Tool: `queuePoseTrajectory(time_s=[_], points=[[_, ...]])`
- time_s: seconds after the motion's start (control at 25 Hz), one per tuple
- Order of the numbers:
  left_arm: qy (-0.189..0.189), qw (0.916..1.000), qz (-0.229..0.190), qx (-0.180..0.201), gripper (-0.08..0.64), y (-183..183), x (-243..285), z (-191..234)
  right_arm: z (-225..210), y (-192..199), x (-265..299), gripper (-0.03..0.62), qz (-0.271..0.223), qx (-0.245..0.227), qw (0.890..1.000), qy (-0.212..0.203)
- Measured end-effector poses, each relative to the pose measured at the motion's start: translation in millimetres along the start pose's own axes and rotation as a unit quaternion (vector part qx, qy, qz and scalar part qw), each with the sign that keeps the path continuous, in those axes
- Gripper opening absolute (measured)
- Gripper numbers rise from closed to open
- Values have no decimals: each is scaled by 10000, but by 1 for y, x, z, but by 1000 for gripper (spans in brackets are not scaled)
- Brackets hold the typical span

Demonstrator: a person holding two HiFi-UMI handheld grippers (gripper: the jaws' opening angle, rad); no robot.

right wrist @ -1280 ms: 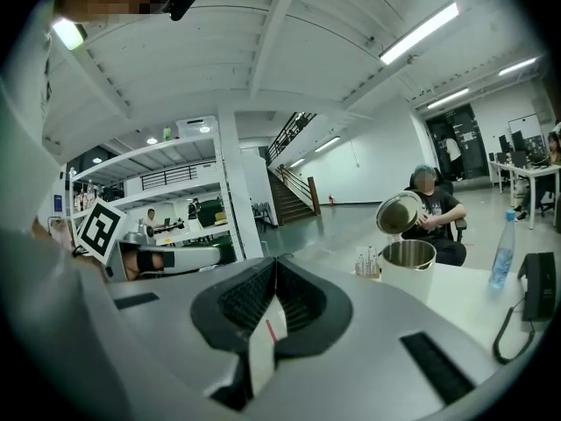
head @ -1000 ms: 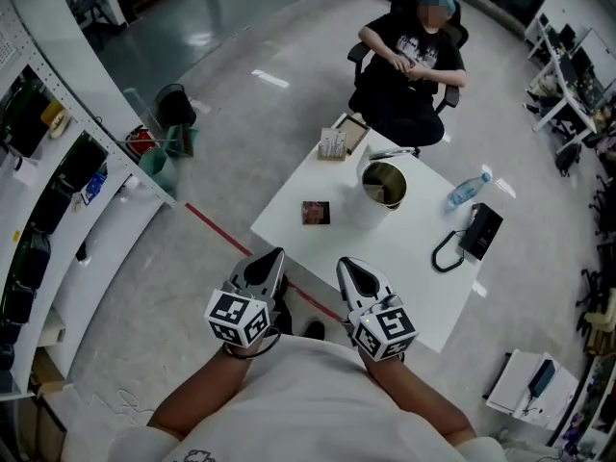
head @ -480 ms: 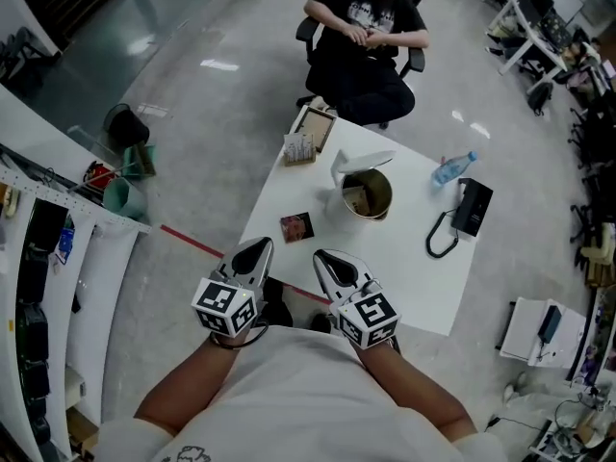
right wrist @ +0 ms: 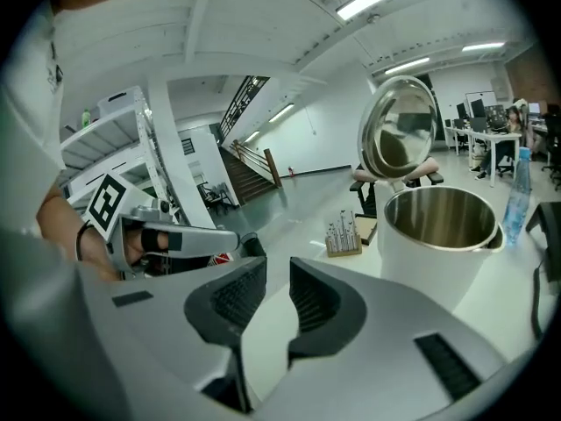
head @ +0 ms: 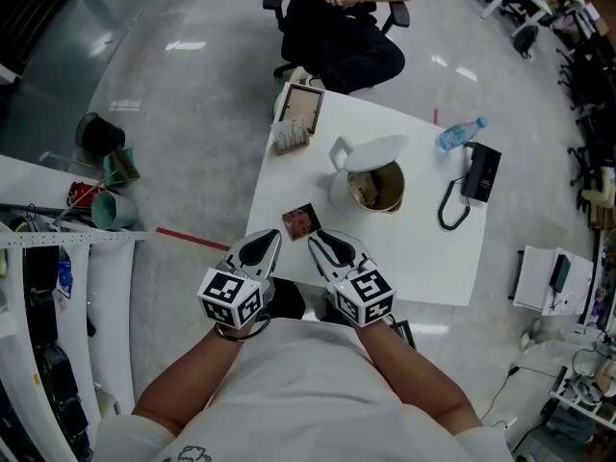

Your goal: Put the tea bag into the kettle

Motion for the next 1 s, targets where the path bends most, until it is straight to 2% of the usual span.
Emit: queuePoseTrajectory(time_s=[0.24,0.4,0.76,1.0], points=[[339,9992,194,20,9,16,20,20,-9,12,34,113,51,-96,9994,335],[515,9981,328,-11,9,31,30,30,-19,29,52,142,254,136,9981,537],[571,9961,643,-192,9,67,45,49,-50,69,91,209,745,272,9927,909],[597,9953,728,-208,9,82,55,59,-67,87,110,242,994,51,9887,1125]])
Point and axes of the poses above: the fingertips, and each gripper's own axes: x forward along the fingers, z to its left, y out of its underside, the point moved 6 cm from there along -x, backward along the fingers, and after that the axes turned 14 degrees about x, right-handed, at the moved point
